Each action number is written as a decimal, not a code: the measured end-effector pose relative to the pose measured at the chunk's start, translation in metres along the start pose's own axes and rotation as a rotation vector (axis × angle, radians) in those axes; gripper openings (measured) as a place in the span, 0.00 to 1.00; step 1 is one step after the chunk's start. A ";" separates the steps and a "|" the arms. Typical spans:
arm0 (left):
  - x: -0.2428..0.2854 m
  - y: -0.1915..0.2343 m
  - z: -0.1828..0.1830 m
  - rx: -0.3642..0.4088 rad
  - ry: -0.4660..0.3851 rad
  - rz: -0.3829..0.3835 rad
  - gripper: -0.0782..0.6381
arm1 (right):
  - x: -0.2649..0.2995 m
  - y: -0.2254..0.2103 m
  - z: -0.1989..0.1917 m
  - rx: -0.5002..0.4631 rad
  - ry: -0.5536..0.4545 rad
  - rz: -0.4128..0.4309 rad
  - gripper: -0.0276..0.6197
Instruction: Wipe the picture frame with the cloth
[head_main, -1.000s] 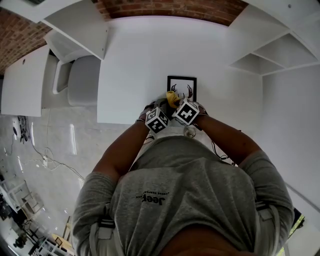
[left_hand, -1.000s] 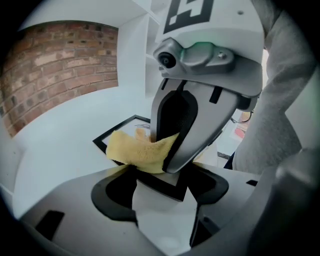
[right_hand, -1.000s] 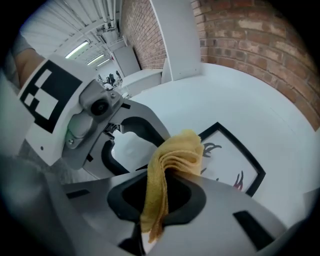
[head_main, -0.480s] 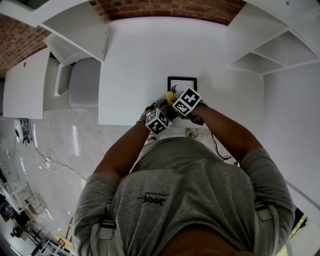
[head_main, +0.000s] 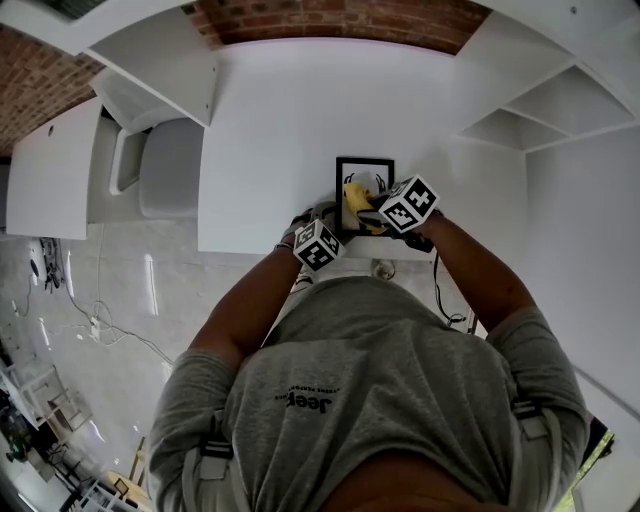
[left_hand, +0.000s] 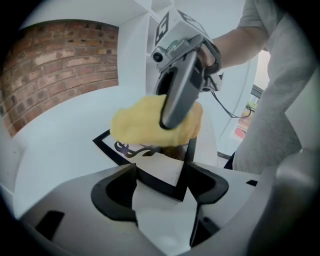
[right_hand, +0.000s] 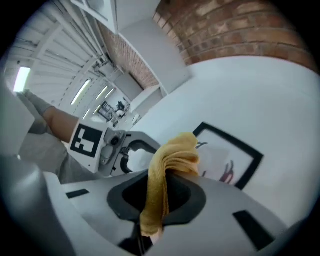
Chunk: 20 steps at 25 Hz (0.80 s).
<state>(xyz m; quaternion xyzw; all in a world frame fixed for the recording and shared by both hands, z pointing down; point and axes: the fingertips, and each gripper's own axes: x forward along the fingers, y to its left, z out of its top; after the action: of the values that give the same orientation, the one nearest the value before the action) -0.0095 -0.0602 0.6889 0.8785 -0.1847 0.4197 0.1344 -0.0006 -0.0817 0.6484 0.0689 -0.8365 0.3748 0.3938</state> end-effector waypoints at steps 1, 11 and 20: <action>0.000 0.000 0.000 0.000 0.000 0.000 0.55 | -0.013 -0.013 0.006 0.019 -0.069 -0.041 0.13; -0.001 0.000 -0.001 -0.003 0.016 0.000 0.55 | -0.065 -0.151 0.020 -0.052 -0.091 -0.674 0.13; 0.000 0.001 0.000 -0.004 0.024 0.002 0.55 | -0.049 -0.127 -0.004 -0.158 0.079 -0.686 0.13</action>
<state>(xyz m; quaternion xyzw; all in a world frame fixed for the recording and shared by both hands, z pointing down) -0.0098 -0.0608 0.6896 0.8728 -0.1847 0.4301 0.1381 0.0879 -0.1778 0.6880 0.3006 -0.7753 0.1572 0.5327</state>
